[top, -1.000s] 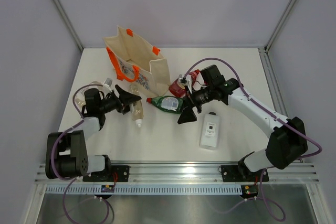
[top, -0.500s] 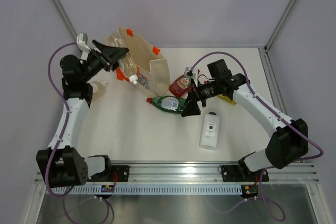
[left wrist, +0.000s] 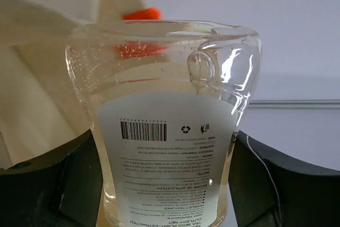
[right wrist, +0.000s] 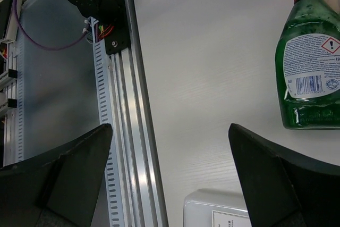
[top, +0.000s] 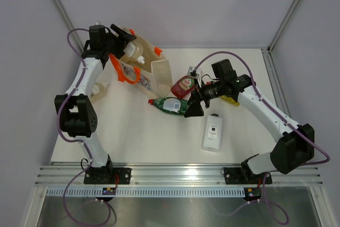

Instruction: Place the personal care products into the canvas bag

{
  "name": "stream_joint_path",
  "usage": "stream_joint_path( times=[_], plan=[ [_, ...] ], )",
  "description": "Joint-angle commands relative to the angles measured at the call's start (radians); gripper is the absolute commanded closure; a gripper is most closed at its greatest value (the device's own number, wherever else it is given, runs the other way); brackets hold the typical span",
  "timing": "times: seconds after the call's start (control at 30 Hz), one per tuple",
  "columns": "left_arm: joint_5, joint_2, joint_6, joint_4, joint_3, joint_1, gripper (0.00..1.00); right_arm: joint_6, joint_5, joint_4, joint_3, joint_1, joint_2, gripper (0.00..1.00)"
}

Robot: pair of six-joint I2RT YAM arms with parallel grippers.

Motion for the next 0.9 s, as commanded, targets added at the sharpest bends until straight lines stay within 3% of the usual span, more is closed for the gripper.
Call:
stream_joint_path(
  times=[0.0,0.07,0.17,0.23,0.57,0.73,0.83,0.87],
  plan=[
    [-0.039,-0.039,0.096,0.005,0.101,-0.037,0.53,-0.041,0.031,0.004,0.009,-0.006,-0.041,0.0],
    [-0.046,-0.049,0.129,-0.012,0.087,-0.044,0.35,-0.093,0.041,-0.017,0.006,-0.006,-0.038,0.01],
    [-0.034,-0.065,0.15,-0.018,0.059,-0.046,0.23,-0.181,0.055,-0.055,0.011,-0.005,-0.017,0.0],
    [-0.023,-0.071,0.167,-0.027,0.064,-0.047,0.01,-0.239,0.063,-0.087,0.021,-0.006,0.0,0.01],
    [-0.008,-0.088,0.308,-0.159,0.173,-0.049,0.01,-0.535,0.071,-0.16,0.075,-0.003,0.123,0.01],
    [-0.069,-0.21,0.498,-0.257,0.168,-0.047,0.01,-0.531,0.265,0.163,-0.008,0.034,0.134,0.01],
    [-0.143,-0.372,0.575,-0.319,0.05,-0.044,0.01,-0.497,0.397,0.312,-0.061,0.092,0.169,0.0],
    [-0.151,-0.422,0.587,-0.322,-0.059,-0.041,0.01,-0.518,0.403,0.322,-0.077,0.119,0.193,0.0]
  ],
)
